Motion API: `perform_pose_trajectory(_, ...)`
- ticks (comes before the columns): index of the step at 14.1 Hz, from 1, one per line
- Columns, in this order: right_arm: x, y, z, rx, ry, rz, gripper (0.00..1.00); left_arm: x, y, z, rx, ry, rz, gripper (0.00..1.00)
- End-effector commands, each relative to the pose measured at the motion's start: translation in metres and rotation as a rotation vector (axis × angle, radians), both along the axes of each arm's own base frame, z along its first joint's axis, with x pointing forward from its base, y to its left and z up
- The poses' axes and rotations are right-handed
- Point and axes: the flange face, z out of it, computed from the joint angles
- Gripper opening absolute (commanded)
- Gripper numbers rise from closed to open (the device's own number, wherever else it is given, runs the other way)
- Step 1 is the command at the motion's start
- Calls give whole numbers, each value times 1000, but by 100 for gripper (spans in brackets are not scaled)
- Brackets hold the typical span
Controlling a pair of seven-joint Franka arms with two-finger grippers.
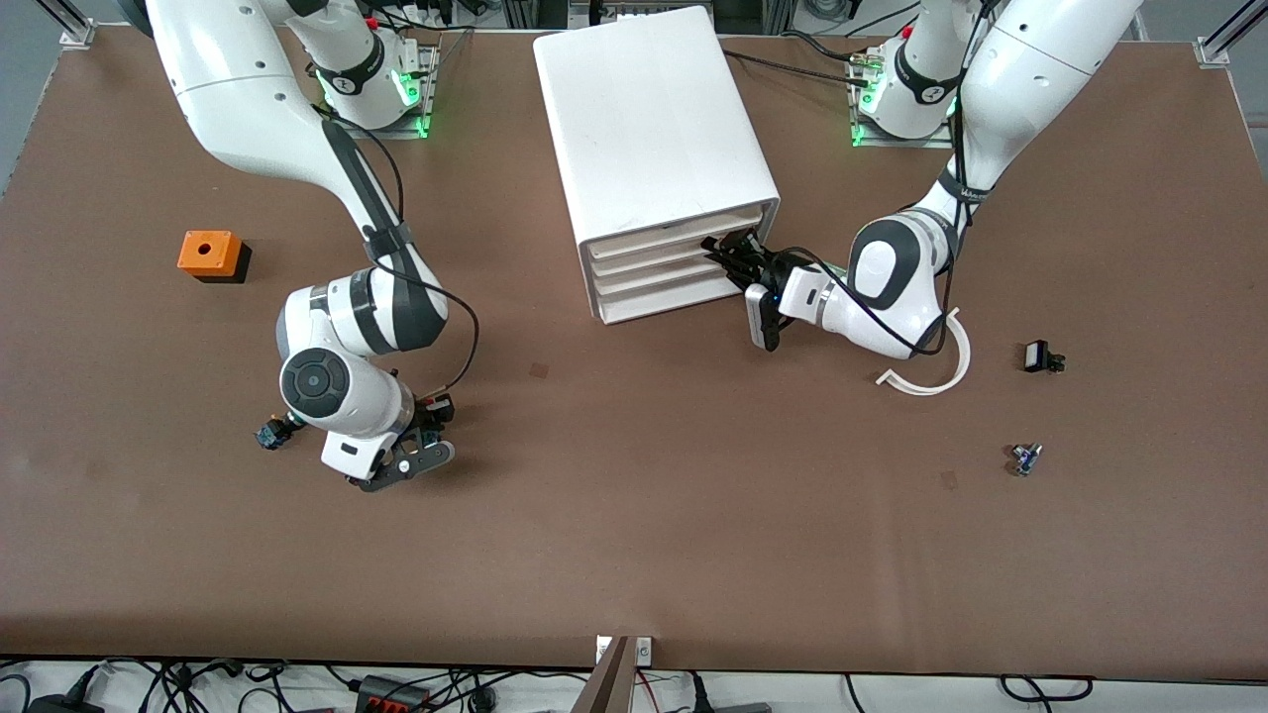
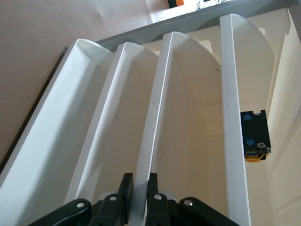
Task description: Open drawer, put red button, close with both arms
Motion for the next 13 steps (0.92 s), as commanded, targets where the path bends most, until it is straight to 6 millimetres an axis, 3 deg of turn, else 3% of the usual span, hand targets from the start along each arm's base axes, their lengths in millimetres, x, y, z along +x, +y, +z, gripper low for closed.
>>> perform_pose_trajectory(1,14,23,81,33,-40,48,0,9,2,-3,-13,-29,21,5)
perform_pose_trajectory(3,9,50,131,75,-61,89,0,27,15,0,-10,-53,49,5)
perform_pose_trajectory(5,0,75,151,127,-61,105,0,59,34,-9,-18,-74,97,5)
perform_pose_trajectory(8,-10,98,176,245,-58,43,0,95,40,-13,-45,-107,136,5)
perform_pose_trajectory(9,-22,127,185,249,-70,55,0,109,52,-14,-40,-124,157,6)
perform_pose_trajectory(11,-35,166,193,275,-118,69,0,122,59,-7,-37,-151,174,14)
perform_pose_trajectory(12,-44,188,192,289,-134,99,0,124,60,-5,-35,-156,176,37)
perform_pose_trajectory(13,-58,212,192,296,-141,131,0,125,62,-5,-39,-163,174,99)
